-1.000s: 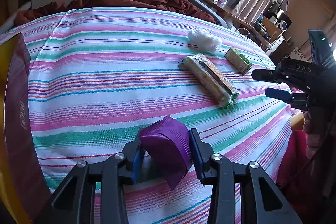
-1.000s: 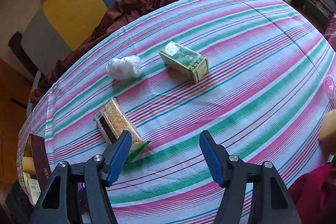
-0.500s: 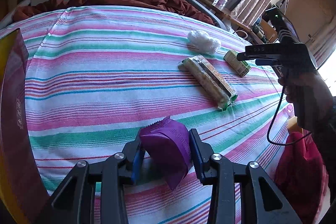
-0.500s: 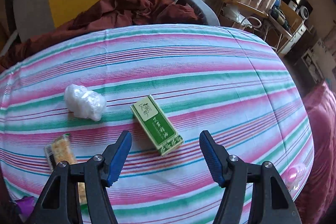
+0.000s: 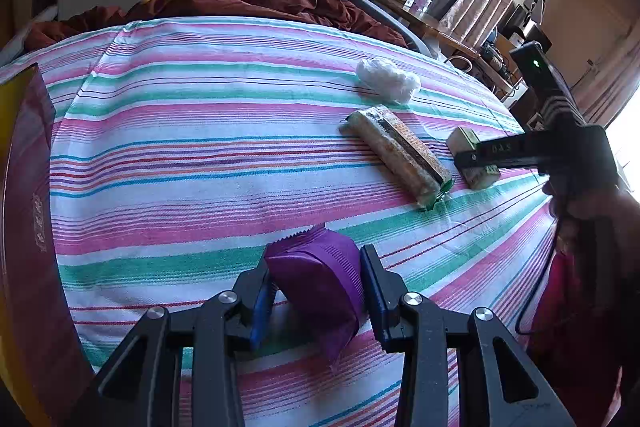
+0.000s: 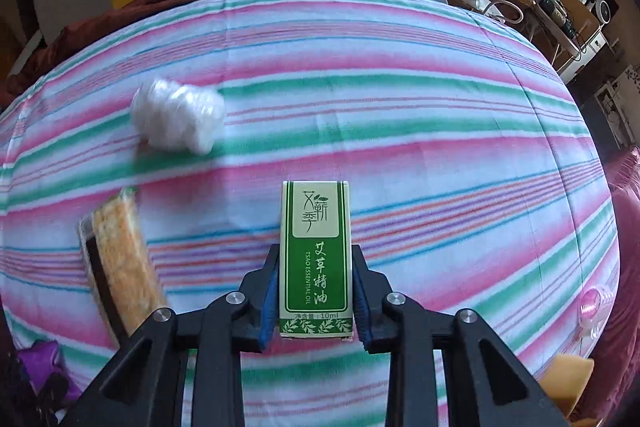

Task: Organize objects
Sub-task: 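Carry the purple candy with the left gripper while the right gripper grasps the green oil box, then carry the purple candy into the gold box and open the left gripper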

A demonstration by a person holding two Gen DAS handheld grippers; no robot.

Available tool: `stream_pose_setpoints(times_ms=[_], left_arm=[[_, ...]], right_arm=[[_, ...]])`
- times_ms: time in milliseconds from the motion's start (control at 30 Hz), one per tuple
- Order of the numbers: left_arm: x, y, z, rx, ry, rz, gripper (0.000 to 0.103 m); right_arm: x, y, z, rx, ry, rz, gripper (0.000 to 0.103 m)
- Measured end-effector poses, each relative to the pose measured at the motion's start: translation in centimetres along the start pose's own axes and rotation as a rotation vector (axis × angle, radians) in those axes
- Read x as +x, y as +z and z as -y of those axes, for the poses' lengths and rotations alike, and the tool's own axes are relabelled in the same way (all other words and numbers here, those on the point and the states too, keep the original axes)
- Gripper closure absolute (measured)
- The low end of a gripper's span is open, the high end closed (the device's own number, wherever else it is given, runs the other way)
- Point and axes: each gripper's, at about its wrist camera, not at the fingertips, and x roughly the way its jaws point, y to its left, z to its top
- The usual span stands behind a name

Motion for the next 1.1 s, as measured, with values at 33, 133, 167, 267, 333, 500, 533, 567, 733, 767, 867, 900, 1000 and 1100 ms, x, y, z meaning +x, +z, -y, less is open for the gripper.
stream_pose_setpoints(times_ms=[33, 133, 167, 267, 333, 500, 533, 567, 733, 767, 867, 900, 1000, 1100], left_arm=[[-0.1, 0.0, 0.1, 0.001, 0.007, 0.0, 0.062], [-0.5, -0.4, 0.4, 0.018, 0.033, 0.003, 0.063], [-0.6, -0.5, 0.5, 0.021, 0.037, 0.004, 0.063], [-1.2, -0.8, 0.6, 0.029, 0.051, 0.004, 0.063], [-1.6, -1.1, 0.7, 0.043, 0.066, 0.008, 0.063], [-2.6, -1.8, 1.0, 0.064, 0.091, 0.022, 0.063], [-2.9, -1.9, 1.2, 0.069, 0.093, 0.027, 0.063], [-3.2, -2.1, 1.4, 0.078, 0.094, 0.034, 0.063], [-4.7, -2.5, 2.2, 0.113, 0.108, 0.069, 0.063], [-5.0, -2.7, 2.3, 0.115, 0.111, 0.072, 0.063], [-5.7, -2.9, 2.5, 0.121, 0.118, 0.082, 0.063], [-5.9, -3.0, 2.6, 0.124, 0.121, 0.085, 0.063], [-6.5, -3.2, 2.6, 0.13, 0.131, 0.096, 0.063], [-7.1, -3.4, 2.5, 0.127, 0.137, 0.105, 0.063]], right_arm=[[-0.3, -0.9, -0.1, 0.006, 0.014, -0.015, 0.073], [-1.0, -3.3, -0.2, 0.023, 0.054, -0.031, 0.073], [-1.2, -4.0, -0.2, 0.03, 0.059, -0.028, 0.073], [-1.4, -5.1, -0.2, 0.05, 0.077, -0.019, 0.072], [-1.3, -5.2, -0.1, 0.055, 0.076, -0.014, 0.072], [-1.0, -5.3, 0.4, 0.059, 0.085, -0.005, 0.072], [-1.0, -5.4, 0.4, 0.056, 0.082, -0.002, 0.072], [-0.9, -5.4, 0.4, 0.052, 0.077, 0.002, 0.072], [-0.8, -5.4, 0.5, 0.036, 0.063, 0.015, 0.072], [-0.8, -5.4, 0.5, 0.034, 0.062, 0.016, 0.072], [-0.7, -5.4, 0.6, 0.024, 0.055, 0.021, 0.072], [-0.7, -5.4, 0.9, 0.02, 0.053, 0.022, 0.072], [-0.7, -5.3, 0.5, 0.014, 0.047, 0.024, 0.072], [-0.7, -5.3, 0.7, 0.012, 0.046, 0.025, 0.072]])
